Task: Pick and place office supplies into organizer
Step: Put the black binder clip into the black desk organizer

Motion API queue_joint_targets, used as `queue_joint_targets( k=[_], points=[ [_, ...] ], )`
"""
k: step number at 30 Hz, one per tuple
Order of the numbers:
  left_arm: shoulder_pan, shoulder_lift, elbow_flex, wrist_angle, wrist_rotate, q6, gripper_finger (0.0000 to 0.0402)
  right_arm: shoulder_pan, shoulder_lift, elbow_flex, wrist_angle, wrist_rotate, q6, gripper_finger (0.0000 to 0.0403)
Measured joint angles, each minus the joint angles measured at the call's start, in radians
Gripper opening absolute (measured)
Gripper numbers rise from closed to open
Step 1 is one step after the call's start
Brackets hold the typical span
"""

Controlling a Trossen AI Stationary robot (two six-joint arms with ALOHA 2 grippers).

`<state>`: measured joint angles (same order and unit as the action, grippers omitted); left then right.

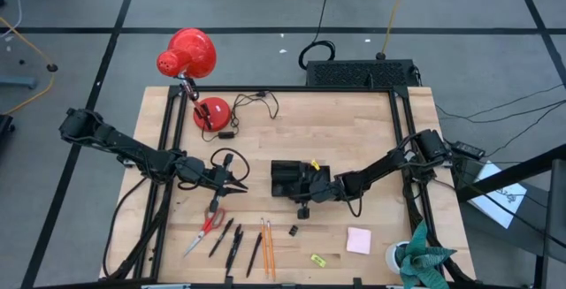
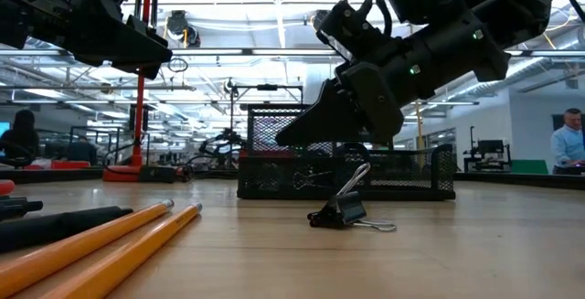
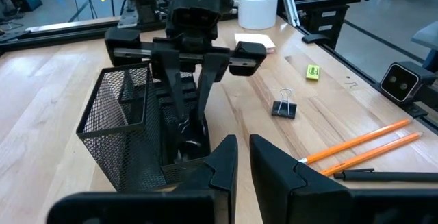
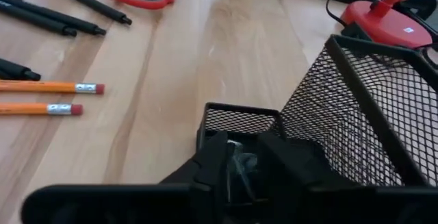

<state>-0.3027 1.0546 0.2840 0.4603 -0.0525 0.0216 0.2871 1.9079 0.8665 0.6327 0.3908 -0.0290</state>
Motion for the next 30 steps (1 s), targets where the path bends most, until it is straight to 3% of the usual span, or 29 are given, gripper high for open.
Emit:
queue_joint_targets(
  k=[6,11,17,20,30],
  points=[
    [0.000,0.000,0.000,-0.001,0.000,0.000,0.0047,0.004,-0.007,0.000,0.050,-0.001,-0.049,0.0106],
    [0.000,0.000,0.000,-0.002,0.000,0.000,0.0047,0.039,-0.089,-0.001,0.057,-0.009,-0.107,0.0116],
    [0.000,0.000,0.000,-0.002,0.000,0.000,0.0047,0.079,-0.200,-0.001,-0.097,-0.318,-0.097,0.0118],
    [0.000,0.000,0.000,-0.003,0.000,0.000,0.0047,0.111,-0.210,-0.001,-0.176,-0.415,-0.083,0.0119],
    [0.000,0.000,0.000,0.004,0.000,0.000,0.0047,0.181,-0.192,0.001,-0.261,-0.414,-0.185,0.0122]
  ],
)
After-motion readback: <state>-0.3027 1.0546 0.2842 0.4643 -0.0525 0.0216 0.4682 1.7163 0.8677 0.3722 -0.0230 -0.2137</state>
